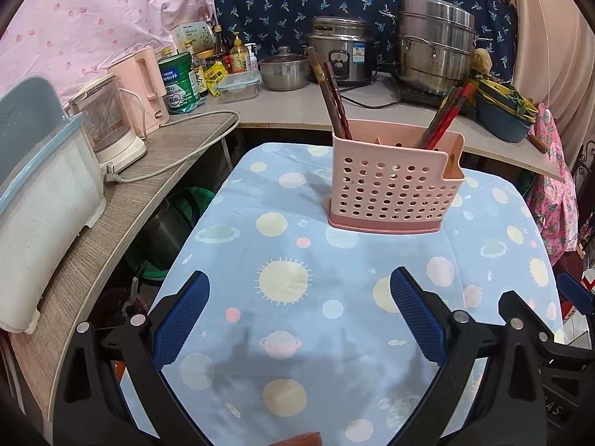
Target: Organize utensils
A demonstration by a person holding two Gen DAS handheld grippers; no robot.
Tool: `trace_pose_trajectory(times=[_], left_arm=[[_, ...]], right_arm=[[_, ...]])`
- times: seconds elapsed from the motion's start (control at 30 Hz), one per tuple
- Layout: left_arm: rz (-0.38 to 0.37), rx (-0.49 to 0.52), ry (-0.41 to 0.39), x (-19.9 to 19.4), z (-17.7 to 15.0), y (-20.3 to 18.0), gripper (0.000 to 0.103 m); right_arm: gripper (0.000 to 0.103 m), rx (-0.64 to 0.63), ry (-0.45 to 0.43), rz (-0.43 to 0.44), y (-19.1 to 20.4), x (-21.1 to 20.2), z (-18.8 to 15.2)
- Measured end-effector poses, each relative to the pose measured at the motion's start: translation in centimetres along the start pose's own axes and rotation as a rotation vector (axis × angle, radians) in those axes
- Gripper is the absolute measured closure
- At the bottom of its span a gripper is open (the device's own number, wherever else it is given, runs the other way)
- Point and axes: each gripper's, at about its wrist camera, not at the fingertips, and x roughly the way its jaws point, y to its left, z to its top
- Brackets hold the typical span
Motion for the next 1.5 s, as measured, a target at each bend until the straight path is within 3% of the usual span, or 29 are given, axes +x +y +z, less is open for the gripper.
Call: trace_pose_trajectory(times=[1.5], left_arm=[[-0.005, 0.017, -0.005, 0.58, 0.22, -0.49, 0.010]], right_arm=[[0.007, 0.005, 0.007, -0.009, -0.48, 0.76, 0.17]])
